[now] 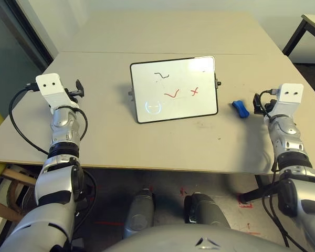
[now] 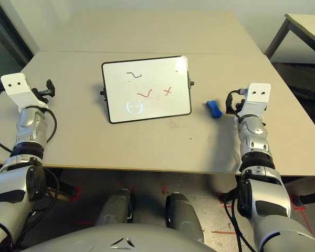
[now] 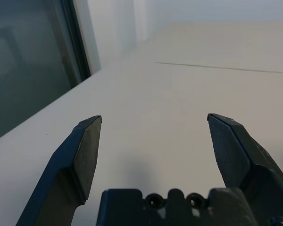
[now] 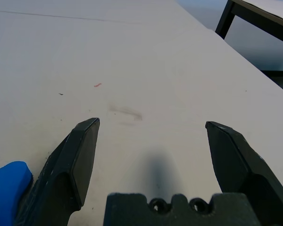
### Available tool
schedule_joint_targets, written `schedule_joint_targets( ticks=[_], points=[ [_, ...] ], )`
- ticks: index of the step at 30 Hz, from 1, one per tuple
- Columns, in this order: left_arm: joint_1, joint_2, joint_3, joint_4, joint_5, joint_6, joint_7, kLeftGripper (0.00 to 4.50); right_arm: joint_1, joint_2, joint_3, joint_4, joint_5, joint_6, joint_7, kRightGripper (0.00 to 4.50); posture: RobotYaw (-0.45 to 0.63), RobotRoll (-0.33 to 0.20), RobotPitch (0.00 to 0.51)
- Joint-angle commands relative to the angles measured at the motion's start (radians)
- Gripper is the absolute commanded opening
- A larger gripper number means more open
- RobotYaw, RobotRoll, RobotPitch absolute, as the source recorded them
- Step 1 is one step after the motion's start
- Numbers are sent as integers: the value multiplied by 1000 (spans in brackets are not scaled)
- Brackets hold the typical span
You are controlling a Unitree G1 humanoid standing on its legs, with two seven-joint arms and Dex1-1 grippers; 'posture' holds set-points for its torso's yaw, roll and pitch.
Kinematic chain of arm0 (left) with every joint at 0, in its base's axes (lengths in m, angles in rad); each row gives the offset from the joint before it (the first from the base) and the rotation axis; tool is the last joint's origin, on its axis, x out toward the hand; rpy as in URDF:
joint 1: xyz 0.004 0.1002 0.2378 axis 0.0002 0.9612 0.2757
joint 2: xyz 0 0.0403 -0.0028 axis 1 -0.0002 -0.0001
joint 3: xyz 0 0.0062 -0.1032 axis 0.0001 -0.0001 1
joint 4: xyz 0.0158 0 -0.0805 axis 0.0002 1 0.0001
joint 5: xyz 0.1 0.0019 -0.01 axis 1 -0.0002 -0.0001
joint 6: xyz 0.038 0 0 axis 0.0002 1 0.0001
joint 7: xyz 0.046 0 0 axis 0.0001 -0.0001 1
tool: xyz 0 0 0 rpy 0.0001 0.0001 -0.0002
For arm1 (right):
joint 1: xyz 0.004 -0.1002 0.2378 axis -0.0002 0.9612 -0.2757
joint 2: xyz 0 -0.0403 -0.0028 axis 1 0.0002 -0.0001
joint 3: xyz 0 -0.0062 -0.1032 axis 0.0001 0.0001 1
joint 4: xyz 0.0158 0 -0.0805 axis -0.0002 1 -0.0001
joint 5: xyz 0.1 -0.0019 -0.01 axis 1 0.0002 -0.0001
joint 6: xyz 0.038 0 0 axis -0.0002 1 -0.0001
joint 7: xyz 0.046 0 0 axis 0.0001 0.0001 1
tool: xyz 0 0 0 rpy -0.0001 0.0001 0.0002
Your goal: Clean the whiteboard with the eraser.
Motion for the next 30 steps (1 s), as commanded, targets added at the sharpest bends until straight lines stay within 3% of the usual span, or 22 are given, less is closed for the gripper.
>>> schedule_joint_targets(
  ticks=[1,8,14,23,30],
  points=[
    [6,0,-6,-11,4,13,-10,4500,15,11,0,-18,1,4,-7,4461,242,0,65],
    [-20,22,-13,-9,-9,15,-108,4500,43,25,-4,-148,19,79,-6,4461,219,0,61],
    [-41,95,-6,-30,-85,116,-428,4500,-16,-15,-11,-349,36,494,-59,4461,217,0,60],
    [-14,222,-86,-195,-184,344,-1025,4500,-100,-135,91,-667,129,1259,94,4461,219,0,52],
    [45,297,-187,-436,-265,632,-1337,4500,-180,-208,191,-708,132,1409,195,4461,236,0,53]
  ],
)
